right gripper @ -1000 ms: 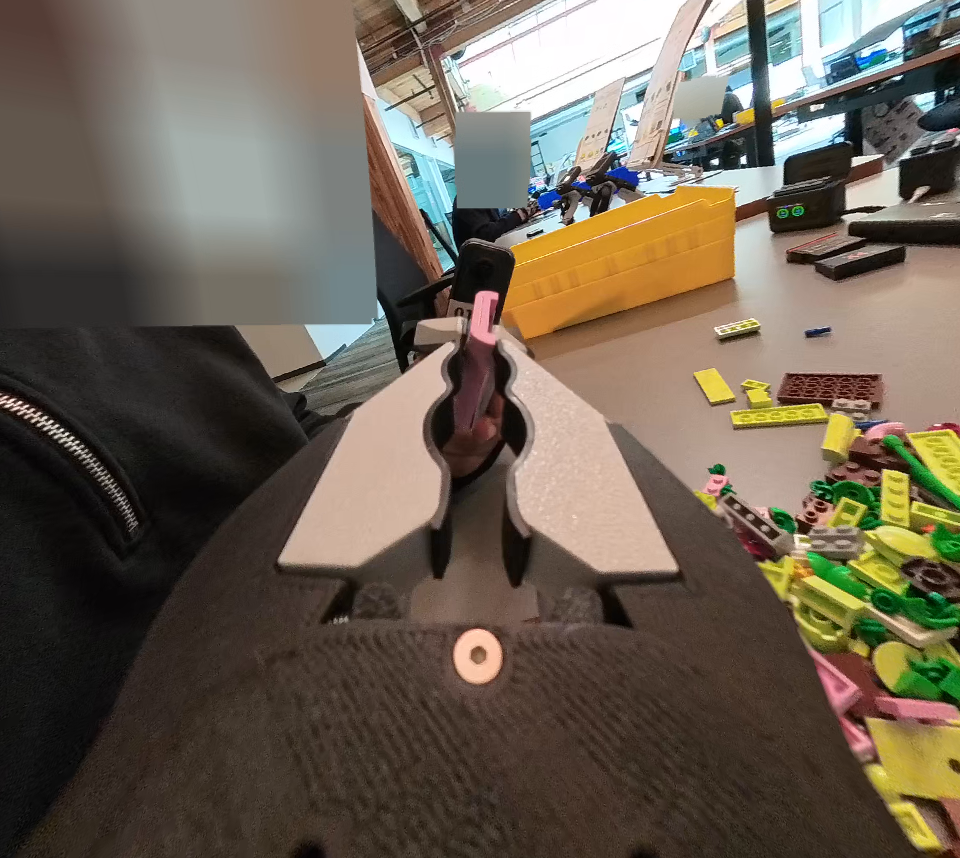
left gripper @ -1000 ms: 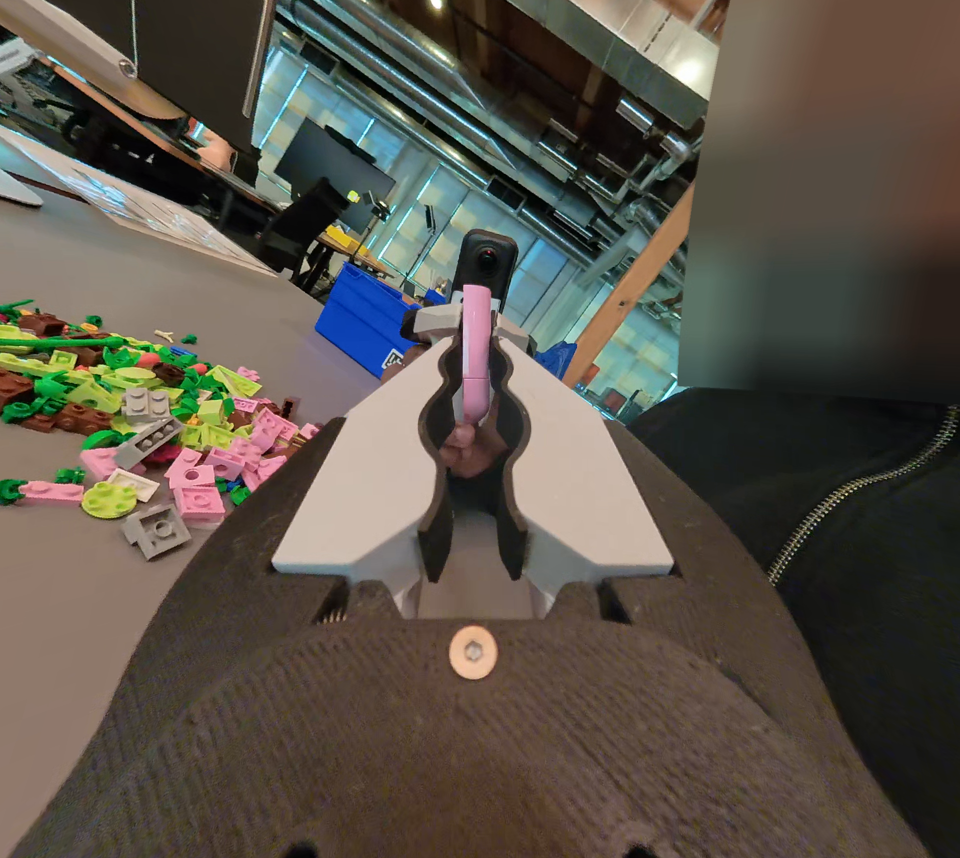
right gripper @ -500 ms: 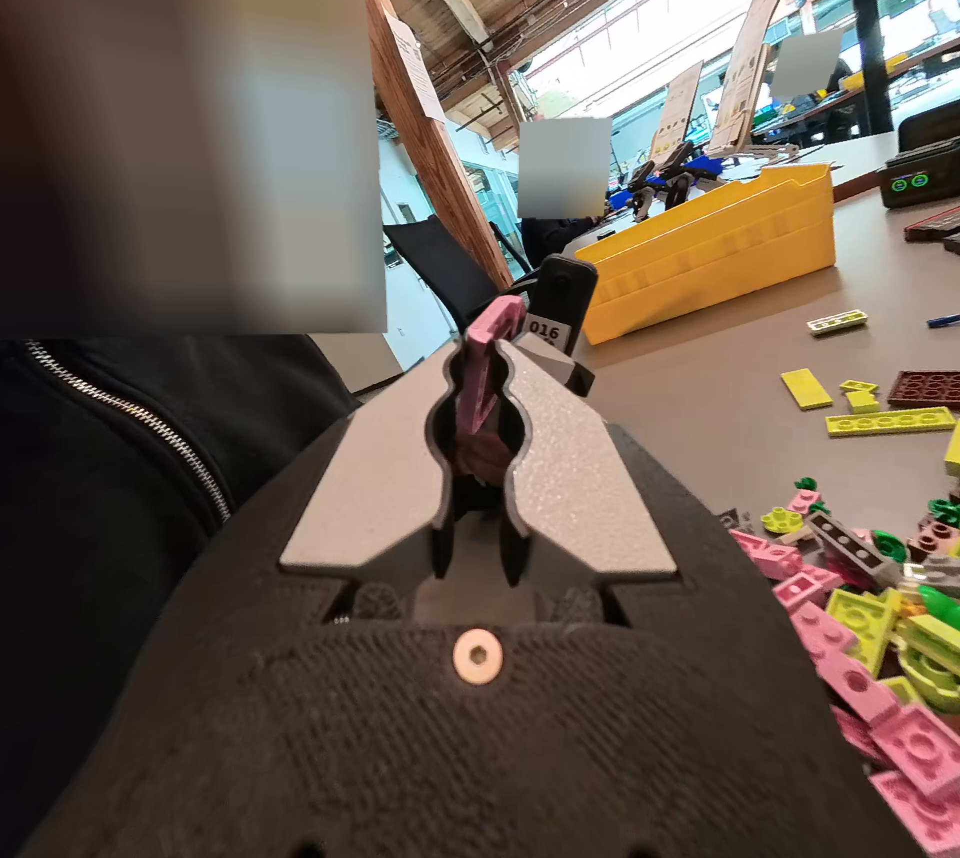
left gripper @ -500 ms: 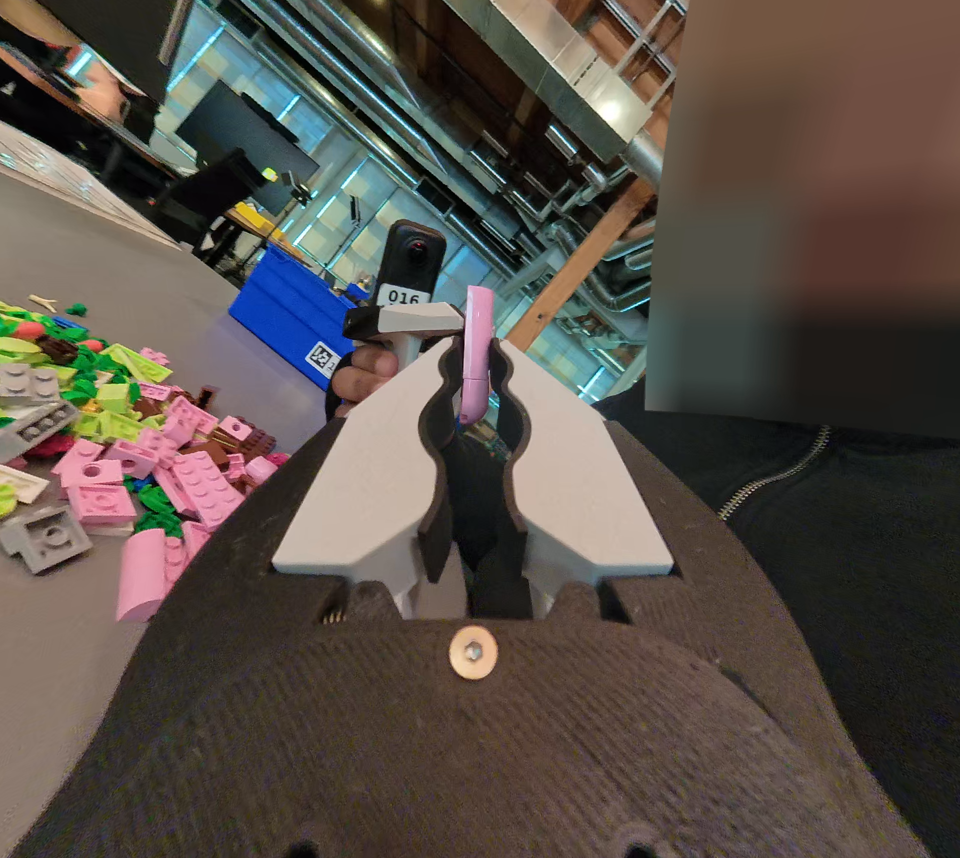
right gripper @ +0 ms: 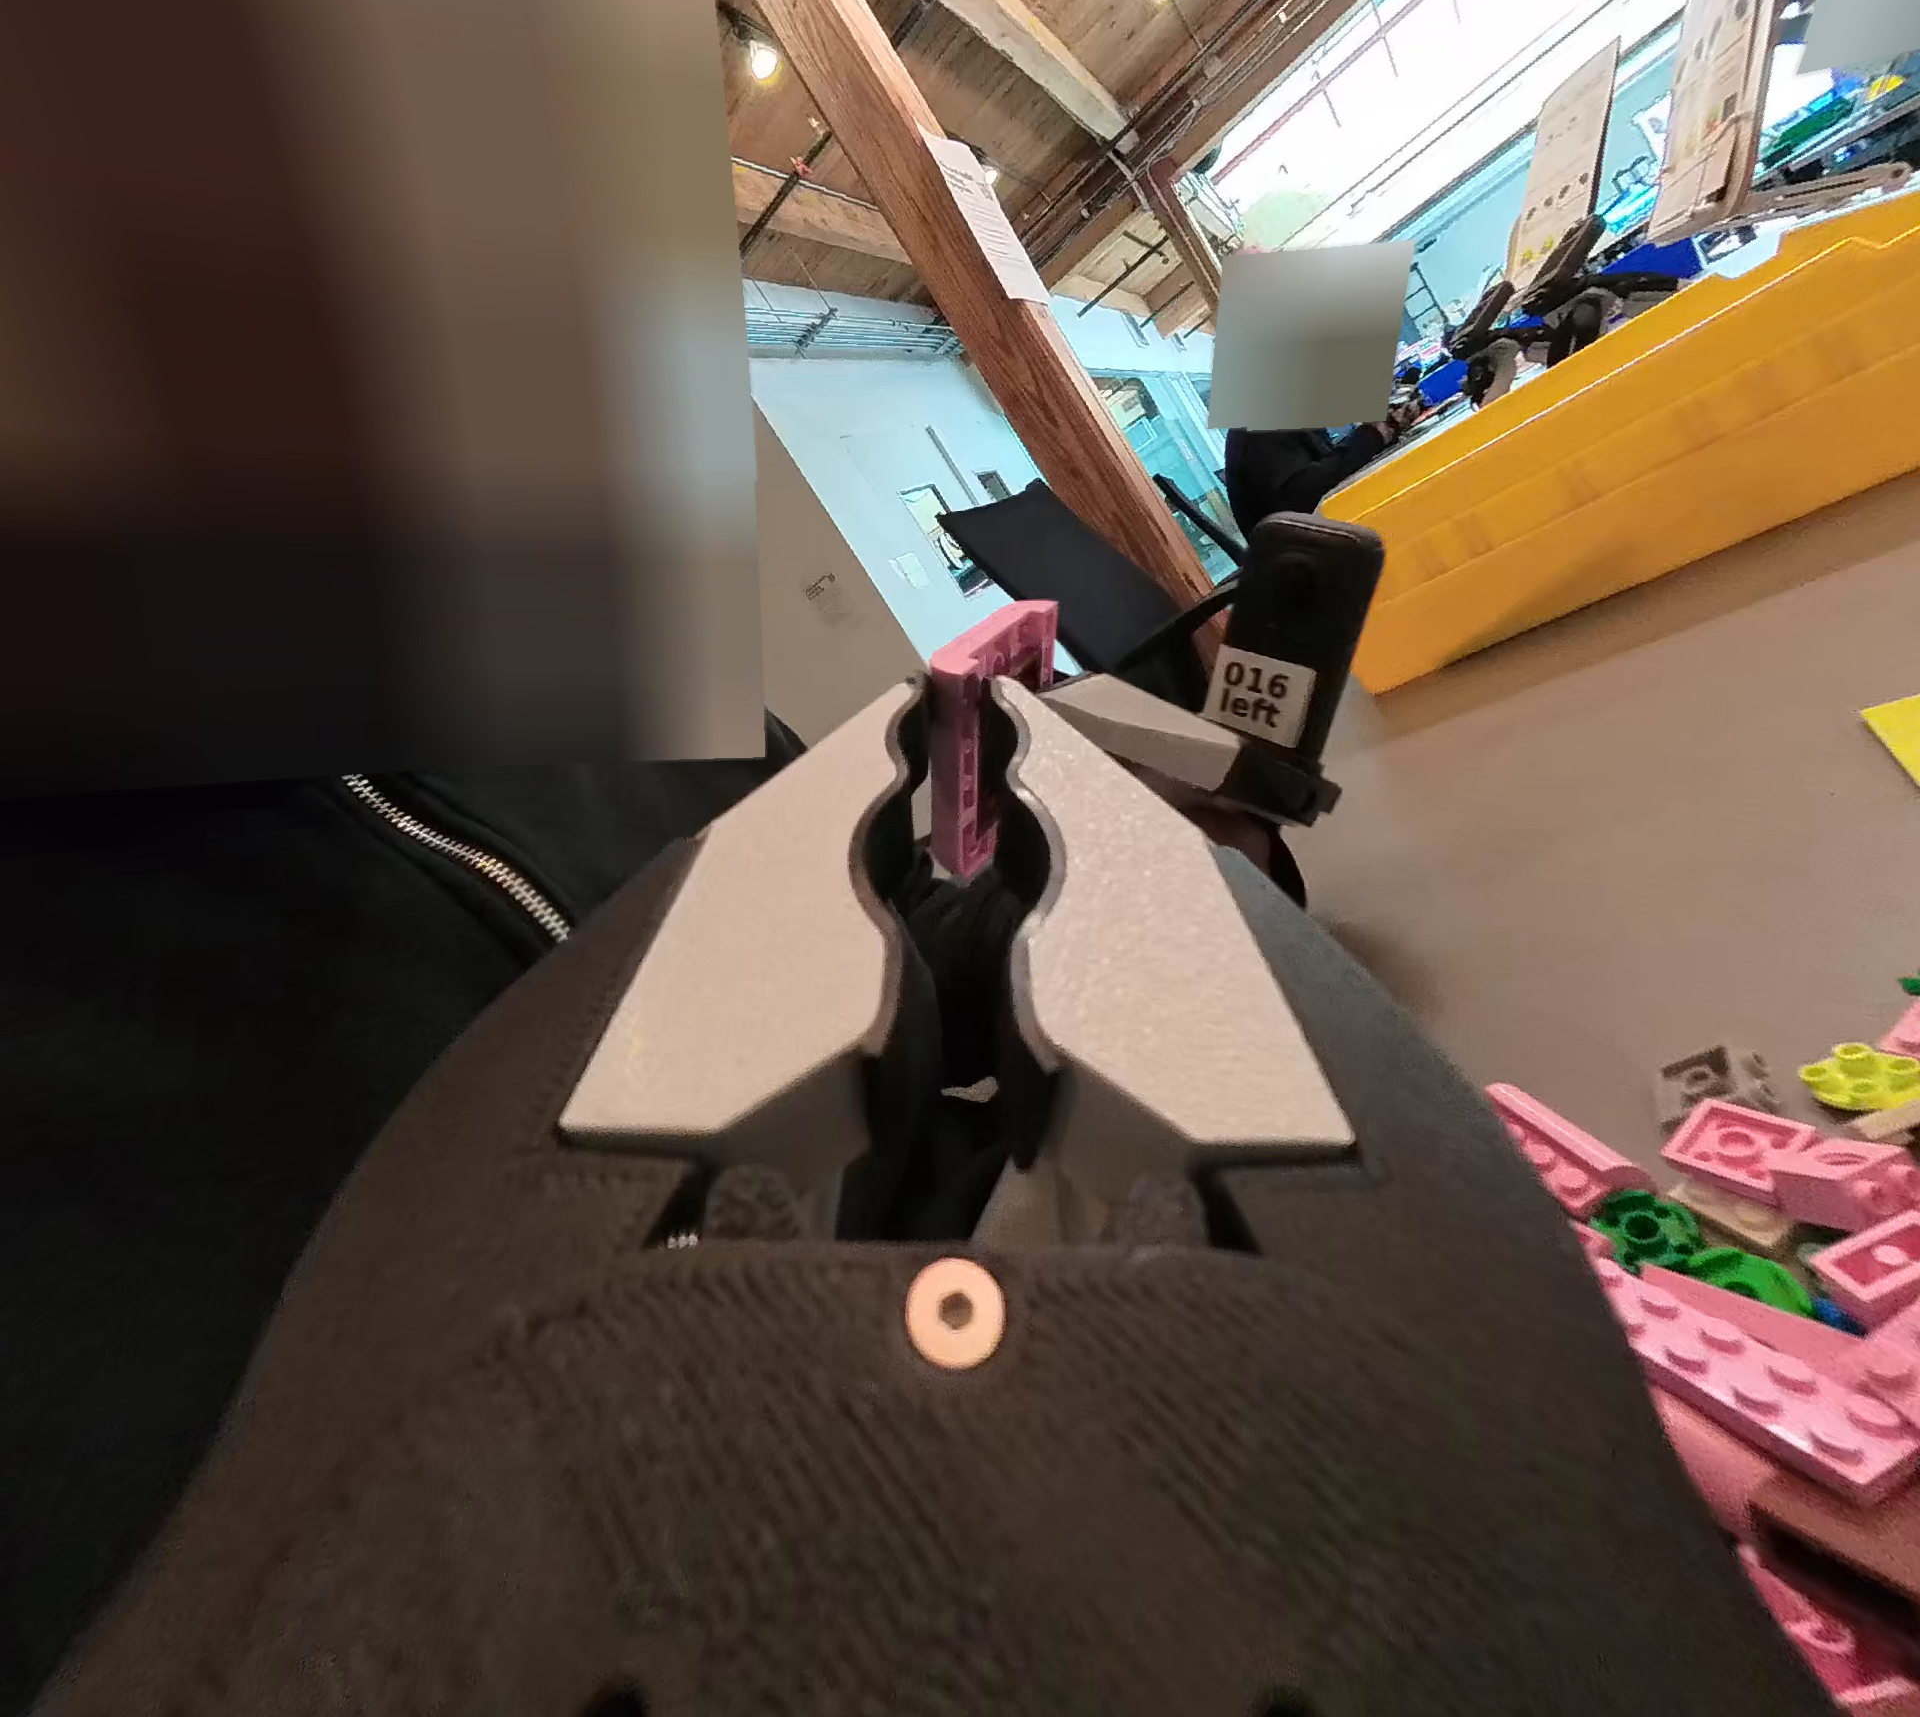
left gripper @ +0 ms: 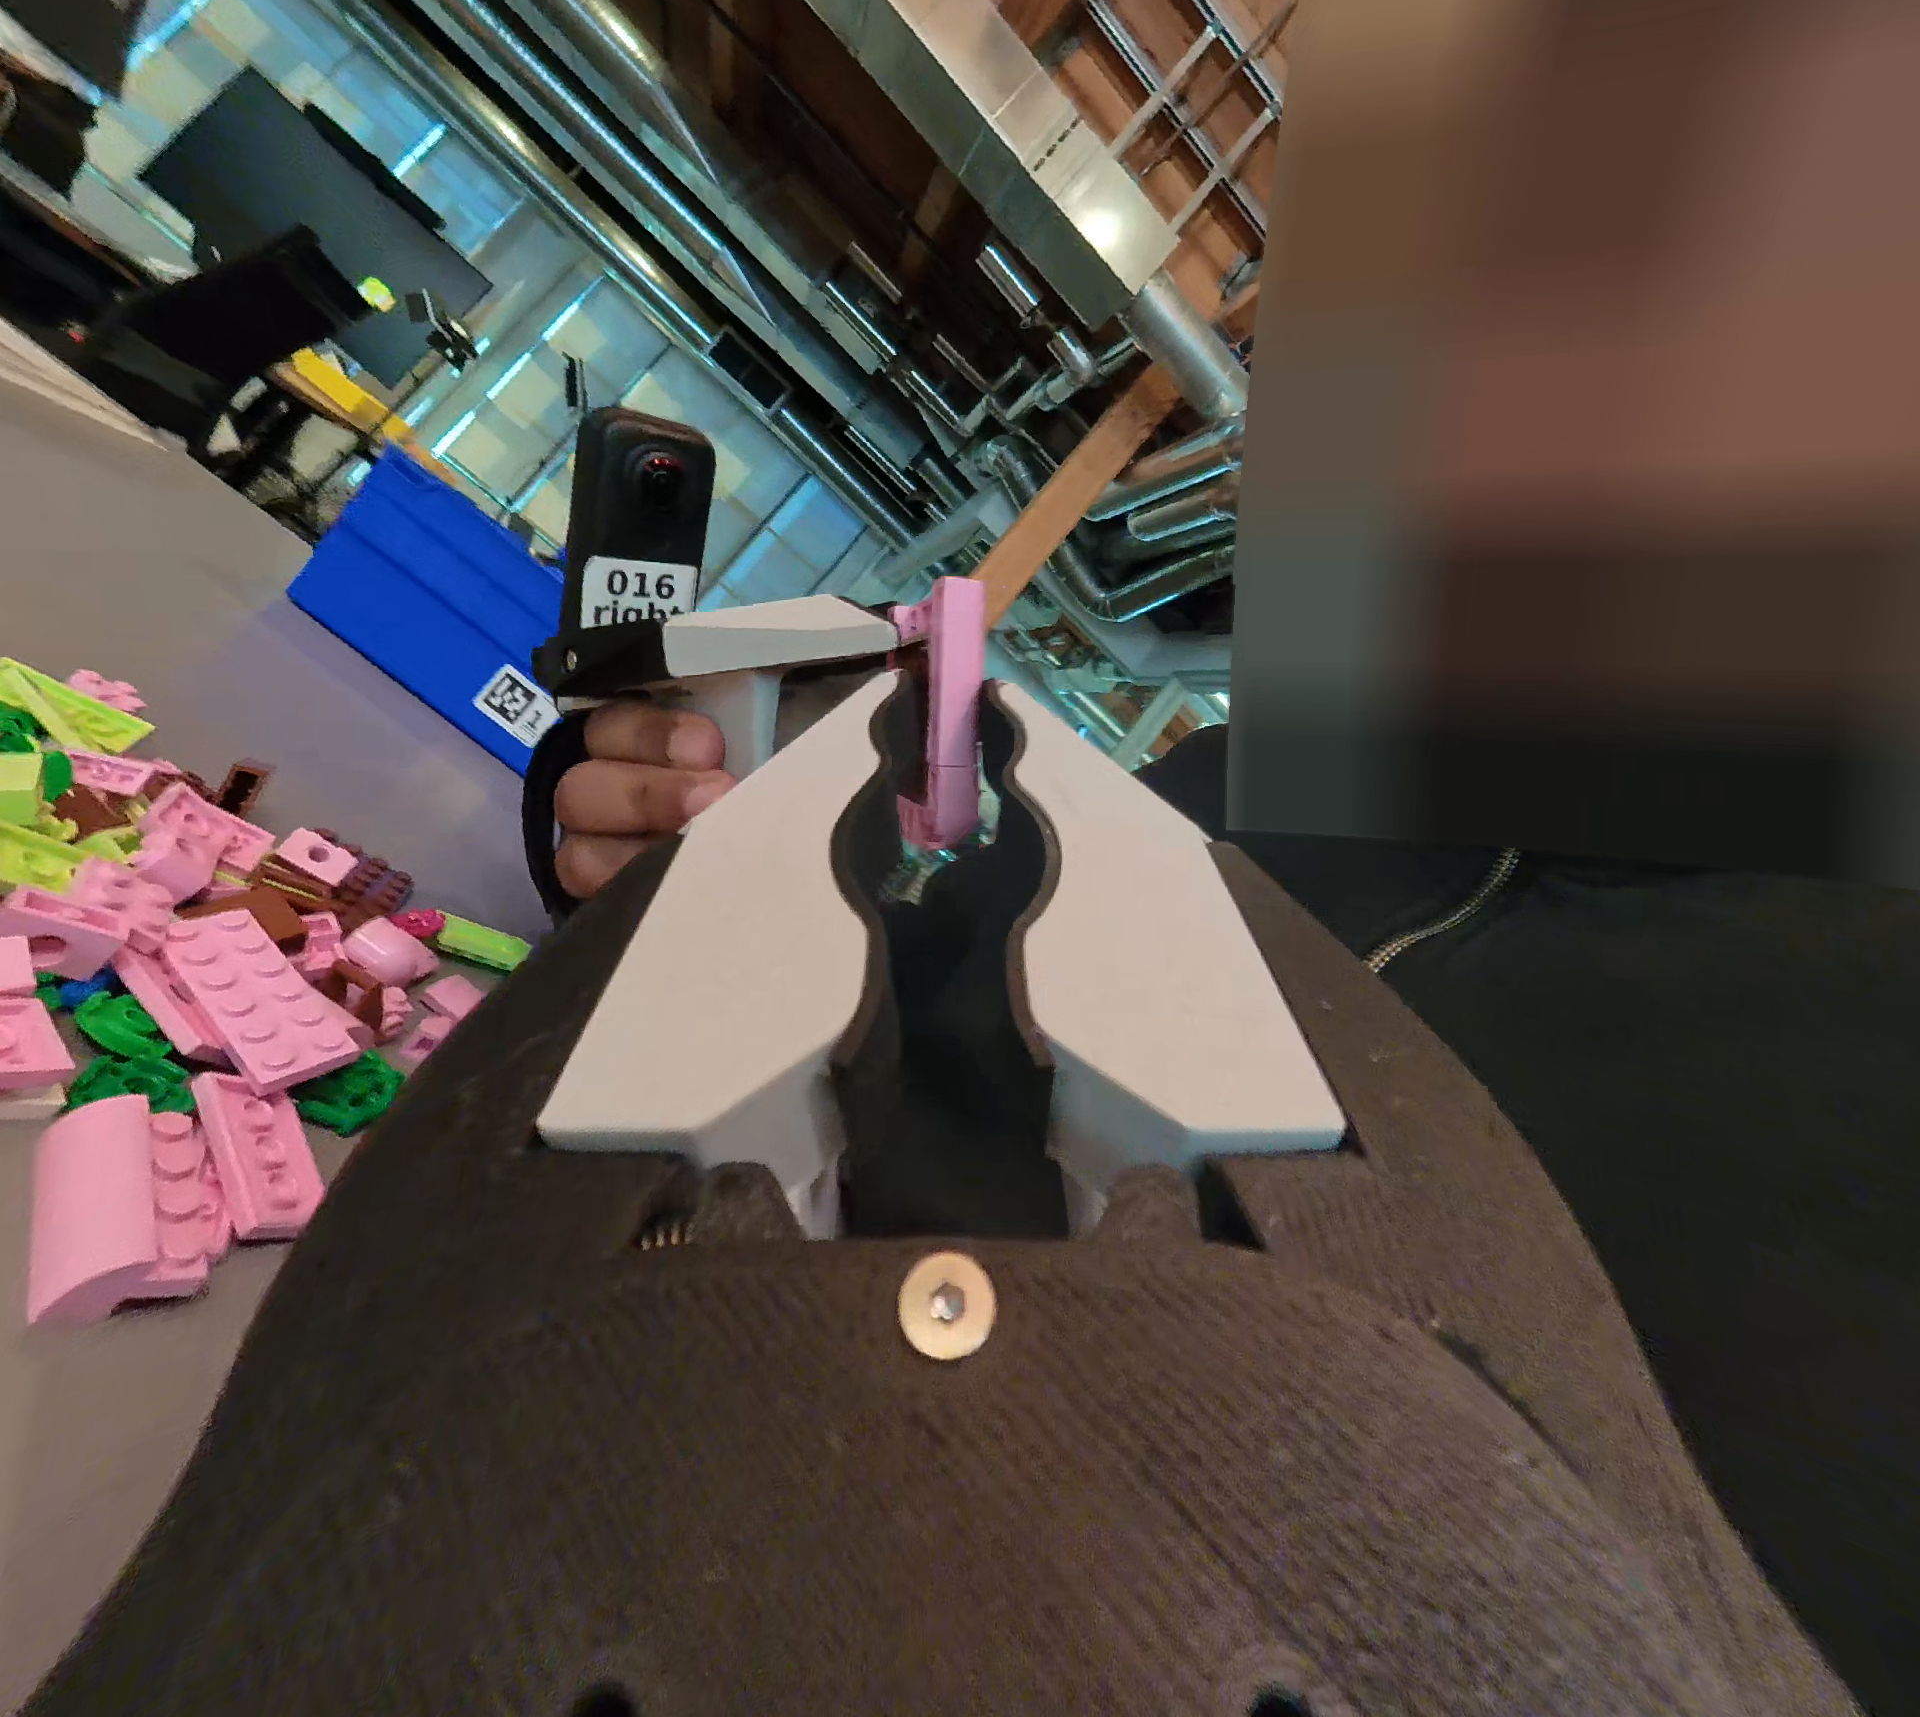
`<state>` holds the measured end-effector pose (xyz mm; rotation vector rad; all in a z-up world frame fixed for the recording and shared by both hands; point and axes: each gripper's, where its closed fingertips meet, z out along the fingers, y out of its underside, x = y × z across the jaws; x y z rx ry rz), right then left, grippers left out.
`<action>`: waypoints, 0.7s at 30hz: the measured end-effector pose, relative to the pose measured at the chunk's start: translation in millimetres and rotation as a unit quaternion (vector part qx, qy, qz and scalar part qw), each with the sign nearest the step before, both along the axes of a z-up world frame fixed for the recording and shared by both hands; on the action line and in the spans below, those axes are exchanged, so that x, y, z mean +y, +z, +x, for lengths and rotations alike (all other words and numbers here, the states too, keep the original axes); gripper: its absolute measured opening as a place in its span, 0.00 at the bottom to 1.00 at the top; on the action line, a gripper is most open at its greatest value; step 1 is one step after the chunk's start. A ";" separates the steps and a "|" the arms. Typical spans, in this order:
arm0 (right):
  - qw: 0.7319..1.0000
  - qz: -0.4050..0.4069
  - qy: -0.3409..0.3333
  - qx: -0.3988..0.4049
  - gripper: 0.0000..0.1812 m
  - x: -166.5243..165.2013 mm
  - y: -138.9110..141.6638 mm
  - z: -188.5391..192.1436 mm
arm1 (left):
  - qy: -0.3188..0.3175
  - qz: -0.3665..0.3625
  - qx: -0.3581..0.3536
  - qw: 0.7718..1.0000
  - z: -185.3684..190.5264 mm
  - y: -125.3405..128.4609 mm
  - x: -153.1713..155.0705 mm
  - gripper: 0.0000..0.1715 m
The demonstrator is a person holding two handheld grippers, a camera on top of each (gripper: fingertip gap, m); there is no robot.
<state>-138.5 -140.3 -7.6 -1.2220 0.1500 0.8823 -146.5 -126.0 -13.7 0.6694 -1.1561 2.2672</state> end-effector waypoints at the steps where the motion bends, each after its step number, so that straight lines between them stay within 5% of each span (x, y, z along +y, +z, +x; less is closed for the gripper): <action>1: 1.000 -0.003 -0.005 -0.003 0.03 0.4 -0.2 1.0 | 0.015 0.006 -0.008 1.000 0.6 0.3 0.4 0.04; 6: 0.996 -0.056 -0.027 -0.061 0.03 6.3 -13.5 -0.8 | 0.061 0.065 -0.055 0.994 -2.5 -3.1 -8.9 0.16; 8: 0.994 -0.062 -0.027 -0.082 0.03 7.8 -15.1 -5.6 | 0.088 0.106 -0.073 0.988 -0.1 -9.2 -12.5 0.04; 15: 0.979 -0.044 -0.075 -0.187 0.03 4.3 -11.6 -10.1 | 0.164 0.176 -0.178 0.954 -5.0 -6.0 -16.6 0.03; 17: 0.963 -0.036 -0.104 -0.248 0.03 2.3 -10.3 -12.3 | 0.238 0.233 -0.270 0.903 -9.0 -4.9 -18.1 0.03; 21: 0.929 -0.036 -0.167 -0.329 0.06 -2.8 -8.8 -5.4 | 0.371 0.369 -0.416 0.744 -5.3 -16.9 -20.6 0.04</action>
